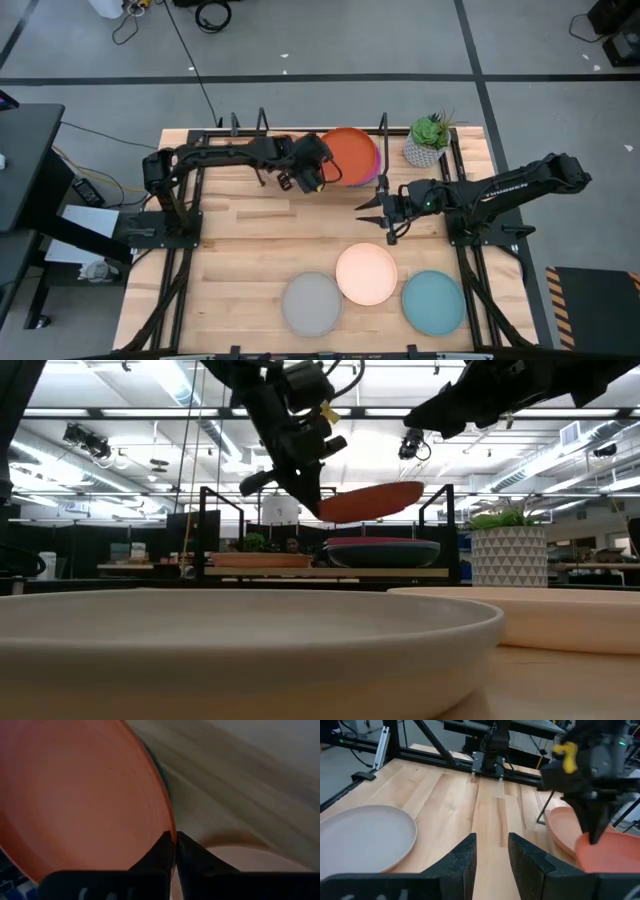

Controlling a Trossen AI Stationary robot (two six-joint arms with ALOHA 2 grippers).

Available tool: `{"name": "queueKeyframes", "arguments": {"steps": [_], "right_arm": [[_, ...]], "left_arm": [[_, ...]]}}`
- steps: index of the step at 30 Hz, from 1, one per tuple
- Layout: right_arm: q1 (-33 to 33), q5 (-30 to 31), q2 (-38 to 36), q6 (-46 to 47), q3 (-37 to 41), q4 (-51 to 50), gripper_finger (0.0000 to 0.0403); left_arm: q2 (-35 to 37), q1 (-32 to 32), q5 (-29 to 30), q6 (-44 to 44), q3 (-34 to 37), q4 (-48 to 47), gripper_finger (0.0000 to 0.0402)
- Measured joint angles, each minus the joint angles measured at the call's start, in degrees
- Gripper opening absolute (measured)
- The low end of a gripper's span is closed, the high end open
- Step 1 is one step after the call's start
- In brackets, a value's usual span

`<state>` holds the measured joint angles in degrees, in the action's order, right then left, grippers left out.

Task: Place and stack plates onto a shelf
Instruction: Stack the orange plate on top of the pink plate on the shelf, then stack the gray plate on top of the brown plate on the shelf

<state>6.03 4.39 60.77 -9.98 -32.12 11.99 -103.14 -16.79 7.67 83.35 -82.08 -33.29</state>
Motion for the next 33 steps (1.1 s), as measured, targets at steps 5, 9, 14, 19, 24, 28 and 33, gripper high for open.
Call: {"name": "queueKeyframes", "arguments": {"steps": [5, 9, 14, 19, 24, 28, 33], "right_arm": [[1.62, 2.79, 0.02, -0.07, 0.00, 0.07, 0.0118], [1.83, 4.16, 0.02, -0.05, 0.00, 0.42, 0.0118], [1.89, 4.61, 0.02, 0.38, 0.00, 0.23, 0.0118], [2.33, 4.70, 0.02, 0.83, 0.00, -0.05, 0.0118], [2.86, 5.18, 0.00, 0.83, 0.00, -1.01, 0.0118], [2.99, 5.68, -0.07, 0.19, 0.00, -2.83, 0.0118], [3.01, 6.31, -0.02, -0.76, 0.00, -4.67, 0.0118]], "left_arm": [[-1.13, -2.91, -3.12, 1.79, 0.04, 0.92, 0.0021], [-2.76, -3.75, -4.89, 0.62, 0.02, 4.79, 0.0026], [-3.86, -3.60, -5.04, -0.96, 0.02, 7.92, 0.0065], [-3.17, -2.64, -5.07, -6.16, 0.00, 9.51, 0.0117], [-1.23, 1.07, -4.96, -15.25, 0.00, 5.92, 0.0135], [0.35, 6.79, -5.37, -31.21, -0.12, 0.19, 0.0130], [0.11, 14.39, -16.41, -45.97, -0.02, -12.32, 0.0121]]}}
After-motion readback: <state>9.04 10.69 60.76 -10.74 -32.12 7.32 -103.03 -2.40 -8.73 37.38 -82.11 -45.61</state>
